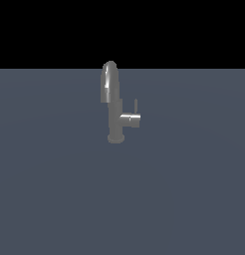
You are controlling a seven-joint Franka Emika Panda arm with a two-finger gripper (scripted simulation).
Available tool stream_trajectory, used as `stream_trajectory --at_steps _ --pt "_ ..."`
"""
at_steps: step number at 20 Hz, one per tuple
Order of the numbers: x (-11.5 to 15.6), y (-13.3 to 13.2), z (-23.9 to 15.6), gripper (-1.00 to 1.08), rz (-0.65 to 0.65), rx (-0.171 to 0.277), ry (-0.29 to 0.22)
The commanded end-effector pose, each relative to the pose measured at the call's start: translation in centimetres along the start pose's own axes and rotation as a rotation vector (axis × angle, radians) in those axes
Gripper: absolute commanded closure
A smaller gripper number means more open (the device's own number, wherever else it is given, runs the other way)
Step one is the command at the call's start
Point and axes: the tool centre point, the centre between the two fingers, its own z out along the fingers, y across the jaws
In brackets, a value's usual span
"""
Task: Turn on the faucet by rotating a designated handle.
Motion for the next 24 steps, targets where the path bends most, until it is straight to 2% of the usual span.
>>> stream_trajectory --at_steps 1,7,13,18,24 --pt "0.0 0.0 0.0 1.08 0.0 0.0 0.0" --pt "0.5 -0.1 0.1 1.08 0.012 0.012 -0.011" --pt "2.0 -0.2 0.3 1.08 0.05 0.048 -0.045" --pt "4.1 -0.4 0.6 1.08 0.101 0.098 -0.093" --pt "7.5 -0.4 1.4 1.08 0.186 0.179 -0.17"
